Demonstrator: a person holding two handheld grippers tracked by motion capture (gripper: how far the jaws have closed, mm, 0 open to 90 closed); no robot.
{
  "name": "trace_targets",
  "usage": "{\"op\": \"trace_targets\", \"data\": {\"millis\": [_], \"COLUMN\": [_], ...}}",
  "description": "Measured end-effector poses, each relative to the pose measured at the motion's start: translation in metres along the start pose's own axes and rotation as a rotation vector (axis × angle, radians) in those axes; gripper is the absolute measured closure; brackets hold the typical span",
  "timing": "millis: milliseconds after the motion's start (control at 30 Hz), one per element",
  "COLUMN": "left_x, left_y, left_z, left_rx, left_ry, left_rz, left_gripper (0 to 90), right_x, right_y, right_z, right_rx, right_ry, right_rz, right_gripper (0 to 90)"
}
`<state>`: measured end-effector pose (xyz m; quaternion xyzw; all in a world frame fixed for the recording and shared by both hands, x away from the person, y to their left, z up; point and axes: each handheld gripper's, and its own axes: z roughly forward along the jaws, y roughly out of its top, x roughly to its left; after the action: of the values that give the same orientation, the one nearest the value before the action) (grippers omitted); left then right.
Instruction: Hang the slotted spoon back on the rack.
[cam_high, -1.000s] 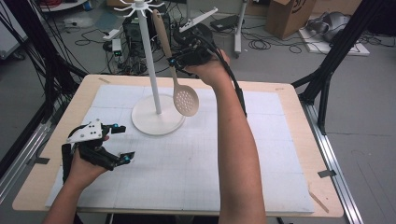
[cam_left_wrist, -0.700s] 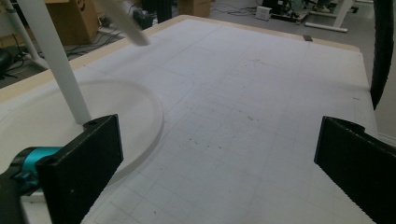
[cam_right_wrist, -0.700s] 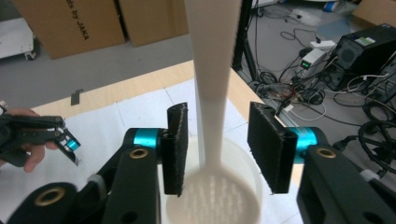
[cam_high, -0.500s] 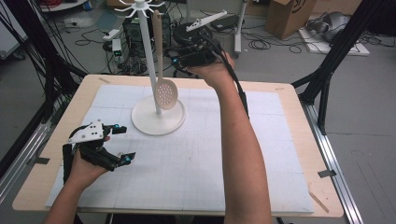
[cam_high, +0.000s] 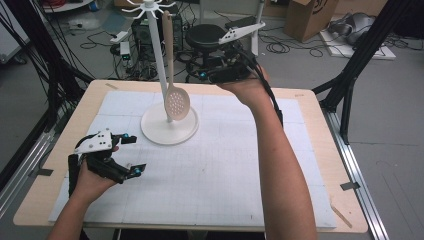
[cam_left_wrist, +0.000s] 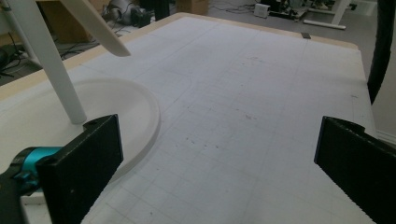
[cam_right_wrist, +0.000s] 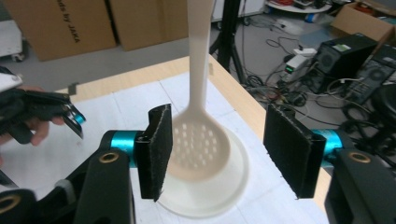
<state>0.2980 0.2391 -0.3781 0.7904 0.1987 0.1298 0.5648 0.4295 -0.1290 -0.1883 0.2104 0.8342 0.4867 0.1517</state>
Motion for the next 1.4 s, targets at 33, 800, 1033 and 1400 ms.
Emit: {"op": "trace_targets", "data": {"millis": [33, 800, 1033, 1400], "left_x": [0.0, 0.0, 0.0, 0.0], "left_y": [0.0, 0.0, -0.001, -0.002], "left_z": [0.0, 0.001, 0.002, 0.004], "left_rx": [-0.001, 0.006, 0.012, 0.028], "left_ry": [0.0, -0.003, -0.002, -0.004], "left_rz": [0.0, -0.007, -0.008, -0.012], "left_gripper": [1.7, 1.7, 1.7, 1.7], "right_x": [0.0, -0.001, 0.001, 0.01], "right_y": [-0.002, -0.057, -0.083, -0.132], "right_z": [-0.003, -0.053, -0.068, -0.078], "right_rx": [-0.003, -0.058, -0.06, -0.055], "right_ry": [-0.004, -0.06, -0.08, -0.09], "right_rz": [0.001, 0.056, 0.079, 0.11], "right_gripper": [40.4, 22.9, 20.1, 17.0]}}
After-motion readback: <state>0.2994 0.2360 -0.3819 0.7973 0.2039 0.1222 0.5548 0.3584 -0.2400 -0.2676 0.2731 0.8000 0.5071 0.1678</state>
